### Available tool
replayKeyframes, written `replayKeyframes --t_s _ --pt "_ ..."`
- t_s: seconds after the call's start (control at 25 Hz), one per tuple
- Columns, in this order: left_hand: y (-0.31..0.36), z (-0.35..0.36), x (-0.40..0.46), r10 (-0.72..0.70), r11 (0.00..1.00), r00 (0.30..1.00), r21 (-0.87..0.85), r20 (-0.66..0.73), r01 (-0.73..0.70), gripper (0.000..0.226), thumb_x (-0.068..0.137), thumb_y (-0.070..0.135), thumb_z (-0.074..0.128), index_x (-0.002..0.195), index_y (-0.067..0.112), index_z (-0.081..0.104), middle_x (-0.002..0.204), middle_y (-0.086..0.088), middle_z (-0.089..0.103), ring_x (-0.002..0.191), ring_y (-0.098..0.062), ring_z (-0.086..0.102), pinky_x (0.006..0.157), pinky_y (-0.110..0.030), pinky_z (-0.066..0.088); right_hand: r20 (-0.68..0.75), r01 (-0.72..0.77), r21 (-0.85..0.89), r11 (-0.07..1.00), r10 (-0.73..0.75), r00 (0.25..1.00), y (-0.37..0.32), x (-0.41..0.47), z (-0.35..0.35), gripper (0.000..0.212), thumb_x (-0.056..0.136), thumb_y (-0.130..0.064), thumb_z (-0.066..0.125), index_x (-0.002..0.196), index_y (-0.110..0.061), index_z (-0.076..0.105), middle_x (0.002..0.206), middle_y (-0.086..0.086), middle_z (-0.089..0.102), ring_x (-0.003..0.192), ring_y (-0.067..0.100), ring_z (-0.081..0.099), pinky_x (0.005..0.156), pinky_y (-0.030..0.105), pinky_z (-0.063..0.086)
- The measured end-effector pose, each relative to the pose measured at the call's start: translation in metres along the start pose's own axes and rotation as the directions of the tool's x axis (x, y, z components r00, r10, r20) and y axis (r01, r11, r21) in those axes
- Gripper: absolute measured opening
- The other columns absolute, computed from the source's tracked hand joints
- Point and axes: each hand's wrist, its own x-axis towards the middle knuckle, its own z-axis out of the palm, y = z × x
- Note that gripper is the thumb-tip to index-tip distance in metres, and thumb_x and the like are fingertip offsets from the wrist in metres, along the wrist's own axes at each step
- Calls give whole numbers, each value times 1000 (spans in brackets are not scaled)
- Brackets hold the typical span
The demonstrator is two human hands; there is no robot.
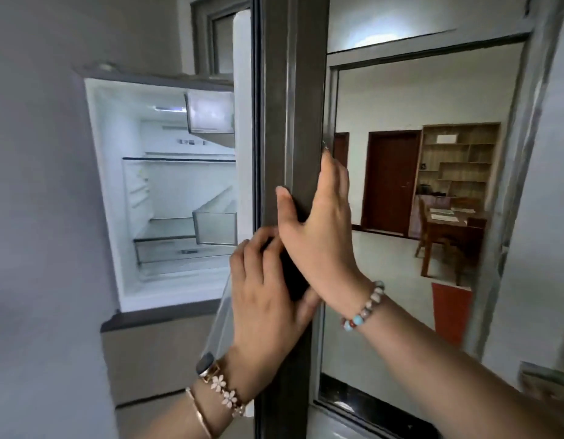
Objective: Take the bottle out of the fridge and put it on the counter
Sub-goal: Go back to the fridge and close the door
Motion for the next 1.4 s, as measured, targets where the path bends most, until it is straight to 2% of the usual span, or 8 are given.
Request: replayKeyframes --t_s 0.16,0.32,0.48,0.6,0.76,0.92,1.16,1.4 --pt "-80 -74 -3 -237 970 970 46 -47 239 63 82 44 64 128 4 53 126 -11 51 117 -23 45 102 -25 36 180 107 145 984 -133 975 -52 -12 93 86 89 -21 66 154 -5 12 164 17 15 146 19 12 111 5 4" --pt "-164 -125 8 -487 873 871 -67 -58 484 37 84 15 64 121 16 61 110 0 59 92 -2 62 82 -30 54 283 182 112 977 -207 937 -92 -14 206 95 84 -14 65 154 -3 2 166 16 1 152 32 2 120 54 21" --pt "-268 -155 33 -650 731 759 -236 44 640 47 82 -10 52 121 13 65 96 11 77 79 3 67 70 -16 52 294 286 -78 955 -252 922 -104 -10 321 96 85 -20 64 156 -9 0 165 18 -2 152 35 -1 118 59 22" --pt "-350 -159 57 -729 626 677 -303 99 719 46 78 -15 47 112 7 68 80 15 76 78 -6 66 68 -20 54 303 315 -157 936 -258 917 -101 2 410 93 88 -23 63 157 -13 1 166 17 -1 152 35 0 118 60 19" --pt "-450 -142 83 -777 530 607 -347 168 774 51 77 -21 39 100 12 70 77 6 73 66 -4 62 58 -19 48 277 283 -204 937 -222 935 -85 21 512 86 89 -16 59 157 -16 7 166 15 3 152 34 2 119 61 12" --pt "-515 -120 100 -799 468 563 -371 212 802 53 74 -23 30 93 10 67 92 -16 64 78 -22 53 63 -29 44 236 263 -267 927 -202 951 -68 36 572 80 90 -14 55 156 -17 10 166 15 8 152 34 5 119 61 11" --pt "-557 -105 104 -766 468 585 -393 266 792 49 79 -21 31 104 5 65 92 -15 67 77 -22 59 58 -23 50 228 265 -332 906 -195 954 -54 46 604 83 87 -15 61 156 -17 16 165 16 12 151 35 8 119 61 11" --pt "-555 -119 94 -735 418 583 -445 346 792 29 93 -1 52 112 15 68 103 -3 75 95 -14 69 83 -32 54 240 265 -217 939 -212 947 -54 52 593 84 84 -16 61 156 -18 18 166 14 6 152 34 0 120 59 6"
